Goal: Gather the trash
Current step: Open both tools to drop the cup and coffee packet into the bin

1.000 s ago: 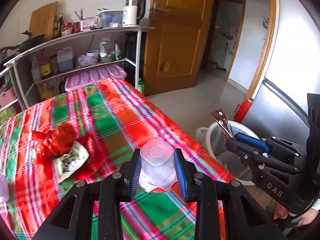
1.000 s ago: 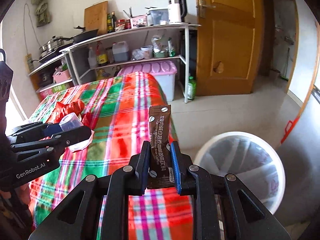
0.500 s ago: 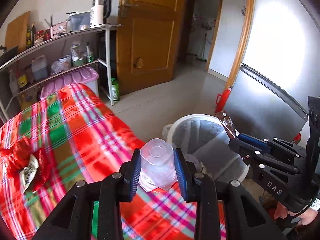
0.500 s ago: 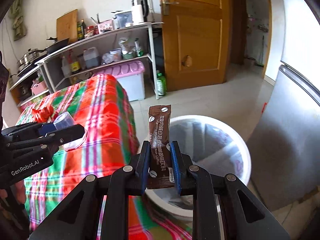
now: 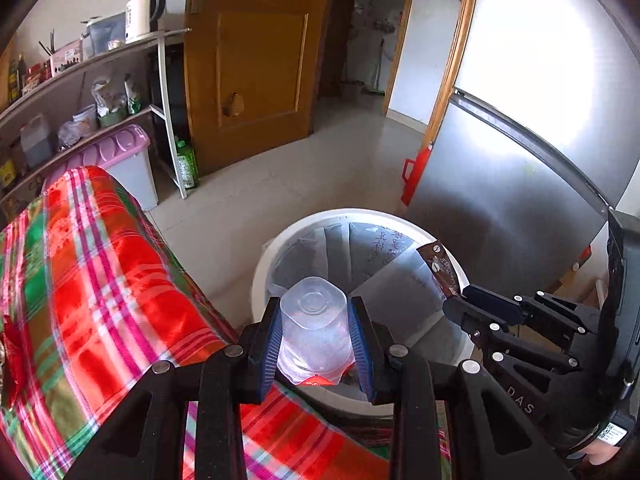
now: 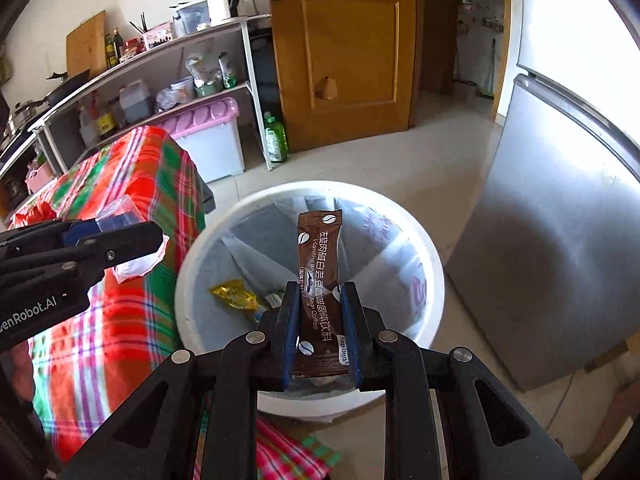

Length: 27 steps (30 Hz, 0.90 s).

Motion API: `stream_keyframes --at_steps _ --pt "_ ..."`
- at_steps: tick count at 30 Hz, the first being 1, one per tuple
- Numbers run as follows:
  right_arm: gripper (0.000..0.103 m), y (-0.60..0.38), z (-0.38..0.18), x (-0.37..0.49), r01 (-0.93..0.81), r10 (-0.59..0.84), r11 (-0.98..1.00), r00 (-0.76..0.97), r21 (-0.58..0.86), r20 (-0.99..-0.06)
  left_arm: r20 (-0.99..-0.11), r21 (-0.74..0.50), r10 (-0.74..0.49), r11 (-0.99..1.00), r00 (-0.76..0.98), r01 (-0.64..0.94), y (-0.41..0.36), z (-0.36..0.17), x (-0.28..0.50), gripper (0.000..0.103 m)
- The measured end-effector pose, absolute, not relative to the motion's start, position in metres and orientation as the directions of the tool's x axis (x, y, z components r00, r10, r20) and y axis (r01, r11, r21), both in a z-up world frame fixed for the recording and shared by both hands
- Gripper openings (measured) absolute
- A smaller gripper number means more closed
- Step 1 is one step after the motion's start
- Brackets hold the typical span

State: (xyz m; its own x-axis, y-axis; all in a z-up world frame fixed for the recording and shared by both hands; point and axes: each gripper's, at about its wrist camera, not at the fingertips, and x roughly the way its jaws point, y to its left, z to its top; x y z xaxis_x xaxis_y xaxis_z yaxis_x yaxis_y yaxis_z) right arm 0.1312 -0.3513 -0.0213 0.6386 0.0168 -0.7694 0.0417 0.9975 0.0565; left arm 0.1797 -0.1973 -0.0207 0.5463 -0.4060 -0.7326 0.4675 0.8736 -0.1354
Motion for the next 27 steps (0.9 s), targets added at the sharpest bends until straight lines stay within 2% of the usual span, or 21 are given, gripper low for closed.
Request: stream_keyframes --at_steps 8,13,15,17,27 --pt "0.023 -0.358 -0.039 0.143 0.059 -0.012 0.998 0.609 0.03 -0.793 -0.763 -0.135 -0.389 0.877 0.517 0.461 -0.208 -0.037 0.191 0.034" --pt "0.025 -0.363 -0.045 0.144 0.08 -0.025 0.996 0.598 0.029 -0.801 -0.762 -0.132 -0.386 0.878 0.52 0.46 -0.208 -0.039 0.191 0.045" --pt "0.042 -0.363 -0.044 0.143 0.085 -0.028 0.996 0.6 0.028 -0.8 -0.763 -0.13 -0.384 0.88 0.52 0.458 -0.207 -0.039 0.191 0.045" --pt "0.051 -0.362 -0.042 0.141 0.083 -0.022 0.996 0.604 0.035 -0.797 -0.763 -0.132 -0.383 0.881 0.521 0.455 -0.206 -0.038 0.191 0.045" --pt "0.051 -0.358 -0.032 0.133 0.092 -0.033 0.995 0.617 0.03 -0.787 -0.749 -0.137 -0.388 0.884 0.536 0.448 -0.195 -0.028 0.183 0.048"
